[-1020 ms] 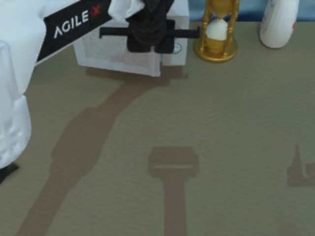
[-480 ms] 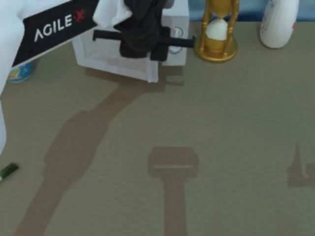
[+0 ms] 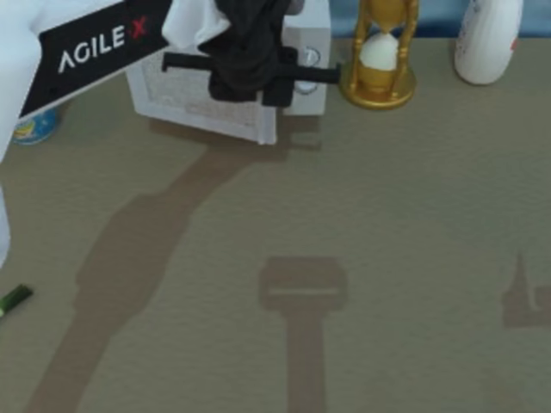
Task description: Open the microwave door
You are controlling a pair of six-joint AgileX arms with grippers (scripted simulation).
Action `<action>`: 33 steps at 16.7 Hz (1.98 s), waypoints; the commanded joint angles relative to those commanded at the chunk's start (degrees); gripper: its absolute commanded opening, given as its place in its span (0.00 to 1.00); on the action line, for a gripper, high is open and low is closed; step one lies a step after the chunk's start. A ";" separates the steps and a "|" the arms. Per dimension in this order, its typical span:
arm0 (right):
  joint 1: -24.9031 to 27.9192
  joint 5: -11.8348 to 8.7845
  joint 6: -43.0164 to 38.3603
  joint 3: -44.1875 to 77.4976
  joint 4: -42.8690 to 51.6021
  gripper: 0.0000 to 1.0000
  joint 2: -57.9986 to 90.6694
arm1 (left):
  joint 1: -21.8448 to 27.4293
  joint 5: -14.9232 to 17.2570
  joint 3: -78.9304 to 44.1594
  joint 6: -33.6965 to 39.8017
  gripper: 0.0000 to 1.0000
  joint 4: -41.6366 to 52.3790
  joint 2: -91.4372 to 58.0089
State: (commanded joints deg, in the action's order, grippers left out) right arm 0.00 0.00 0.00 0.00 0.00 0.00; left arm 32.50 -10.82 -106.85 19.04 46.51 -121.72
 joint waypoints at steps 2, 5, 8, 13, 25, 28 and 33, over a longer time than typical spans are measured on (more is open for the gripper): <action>0.00 0.00 0.00 0.00 0.00 1.00 0.00 | 0.00 0.00 0.00 0.00 0.00 0.00 0.00; 0.00 0.00 0.00 0.00 0.00 1.00 0.00 | 0.00 0.00 0.00 0.00 0.00 0.00 0.00; 0.00 0.00 0.00 0.00 0.00 1.00 0.00 | 0.00 0.00 0.00 0.00 0.00 0.00 0.00; 0.00 0.00 0.00 0.00 0.00 1.00 0.00 | 0.00 0.00 0.00 0.00 0.00 0.00 0.00; 0.00 0.00 0.00 0.00 0.00 1.00 0.00 | -1.02 3.18 7.68 -5.91 0.00 -3.52 4.91; 0.00 0.00 0.00 0.00 0.00 1.00 0.00 | -1.17 3.58 8.49 -6.60 0.00 -3.98 5.55; 0.00 0.00 0.00 0.00 0.00 1.00 0.00 | -1.17 3.58 8.49 -6.60 0.00 -3.98 5.55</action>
State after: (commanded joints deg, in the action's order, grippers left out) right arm 0.00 0.00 0.00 0.00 0.00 0.00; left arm 31.33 -7.24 -98.36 12.44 42.54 -116.17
